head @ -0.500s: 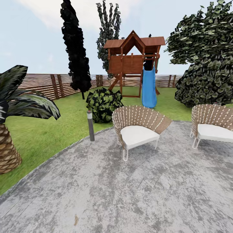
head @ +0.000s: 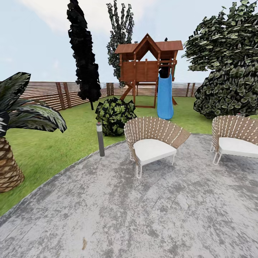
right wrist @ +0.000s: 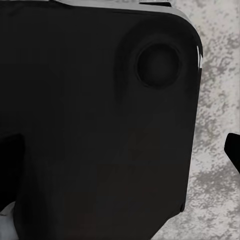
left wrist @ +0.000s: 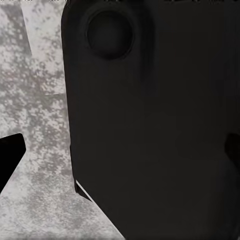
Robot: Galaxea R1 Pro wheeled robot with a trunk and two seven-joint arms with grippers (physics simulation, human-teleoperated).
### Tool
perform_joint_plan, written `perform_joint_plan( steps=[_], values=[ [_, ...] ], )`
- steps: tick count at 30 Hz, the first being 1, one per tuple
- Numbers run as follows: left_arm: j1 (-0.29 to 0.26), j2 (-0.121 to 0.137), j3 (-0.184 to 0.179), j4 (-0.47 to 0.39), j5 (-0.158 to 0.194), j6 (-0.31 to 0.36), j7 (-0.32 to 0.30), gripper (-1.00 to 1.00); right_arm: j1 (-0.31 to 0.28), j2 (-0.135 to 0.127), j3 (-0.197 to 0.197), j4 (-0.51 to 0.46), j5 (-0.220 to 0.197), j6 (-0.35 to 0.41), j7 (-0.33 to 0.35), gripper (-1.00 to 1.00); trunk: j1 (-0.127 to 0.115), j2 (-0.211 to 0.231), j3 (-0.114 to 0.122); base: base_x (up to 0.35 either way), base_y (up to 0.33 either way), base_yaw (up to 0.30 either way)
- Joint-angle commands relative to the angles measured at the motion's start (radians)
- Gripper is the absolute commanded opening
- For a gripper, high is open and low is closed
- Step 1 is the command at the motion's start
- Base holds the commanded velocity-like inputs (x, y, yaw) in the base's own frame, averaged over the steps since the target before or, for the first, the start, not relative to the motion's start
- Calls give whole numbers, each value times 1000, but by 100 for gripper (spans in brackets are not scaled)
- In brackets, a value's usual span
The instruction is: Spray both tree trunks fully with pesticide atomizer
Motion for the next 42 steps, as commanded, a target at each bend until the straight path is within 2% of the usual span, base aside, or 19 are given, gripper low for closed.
perform_joint_plan(
  steps=[1,8,16,17,21,25,29,31,33,39,42],
  values=[
    [0,0,1,-3,0,0,0,100,0,0,0,0,0,0,0,100,0,0,-1,0,0,0],
    [-6,16,0,-24,-2,-18,1,100,-1,-12,3,-32,2,-26,0,100,0,0,-1,0,0,0],
    [-25,32,1,-62,-2,-62,15,100,-2,-57,1,-77,2,-71,-2,100,0,0,-1,0,0,0],
    [-43,34,1,-175,-2,-182,15,100,-2,-90,0,-304,2,-136,-2,100,0,0,-1,0,0,0],
    [-92,38,2,-276,-1,-181,15,100,-3,-98,-2,-443,0,-143,-2,100,0,0,-1,0,0,0],
    [-151,38,1,-308,-1,-181,12,100,-12,-99,-4,-529,0,-182,-2,100,0,0,-1,0,0,0],
    [-221,40,2,-314,2,-179,10,100,-47,-99,-5,-569,0,-226,-1,100,0,0,-1,0,0,0],
    [-234,40,2,-314,3,-183,11,100,-72,-100,-4,-571,1,-234,1,100,0,0,-1,0,0,0],
    [-232,40,2,-312,4,-189,9,100,-78,-100,-2,-568,3,-236,4,100,0,0,-1,0,0,0],
    [-233,40,4,-302,6,-283,12,100,-85,-98,4,-543,19,-239,5,100,0,0,-1,0,0,0],
    [-233,40,4,-301,7,-298,14,100,-86,-96,3,-510,24,-239,3,100,0,0,-1,0,0,0]
  ],
)
